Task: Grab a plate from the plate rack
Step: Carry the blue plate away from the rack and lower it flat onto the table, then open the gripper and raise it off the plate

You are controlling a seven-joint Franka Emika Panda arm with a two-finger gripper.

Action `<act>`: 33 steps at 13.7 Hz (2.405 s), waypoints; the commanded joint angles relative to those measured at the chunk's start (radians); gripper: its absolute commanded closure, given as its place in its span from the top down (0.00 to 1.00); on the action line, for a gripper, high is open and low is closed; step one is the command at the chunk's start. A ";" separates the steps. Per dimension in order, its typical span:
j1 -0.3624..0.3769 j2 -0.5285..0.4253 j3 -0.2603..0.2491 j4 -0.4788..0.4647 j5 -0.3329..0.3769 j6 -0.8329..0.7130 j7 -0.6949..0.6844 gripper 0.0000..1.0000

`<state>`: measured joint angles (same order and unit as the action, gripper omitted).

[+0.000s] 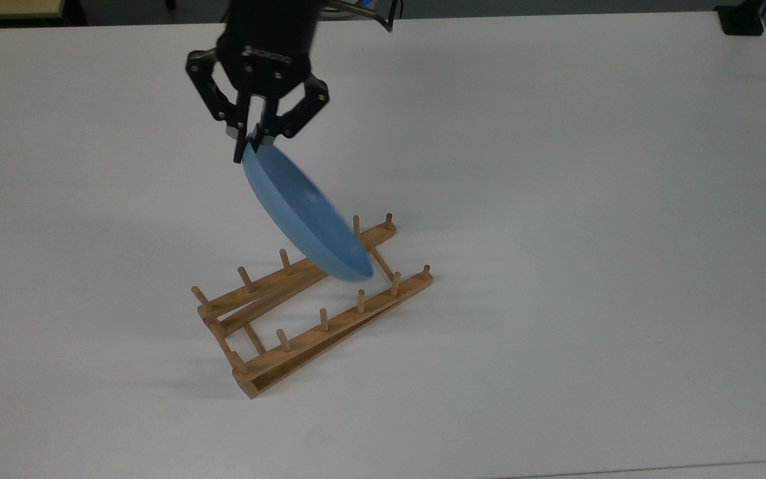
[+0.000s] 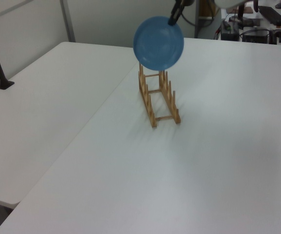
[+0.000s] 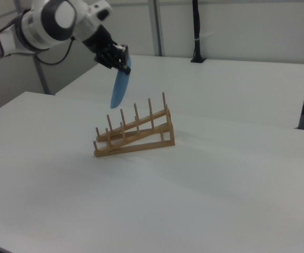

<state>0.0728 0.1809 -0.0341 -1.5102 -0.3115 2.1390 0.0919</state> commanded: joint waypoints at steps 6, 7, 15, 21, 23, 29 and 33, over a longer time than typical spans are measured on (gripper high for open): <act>-0.094 -0.005 -0.231 -0.126 0.565 -0.538 -0.478 0.00; -0.100 0.018 -0.231 -0.146 0.563 -0.530 -0.481 0.00; -0.108 0.250 -0.236 -0.186 0.421 -0.334 -0.538 0.00; -0.117 0.250 -0.283 -0.211 0.327 -0.334 -0.652 0.94; -0.117 0.246 -0.286 -0.209 0.307 -0.338 -0.652 1.00; -0.104 0.212 -0.286 -0.199 0.290 -0.376 -0.617 1.00; -0.025 0.040 -0.257 -0.197 0.292 -0.439 -0.390 1.00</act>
<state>-0.0239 0.3864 -0.3107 -1.6772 -0.0034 1.7752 -0.4653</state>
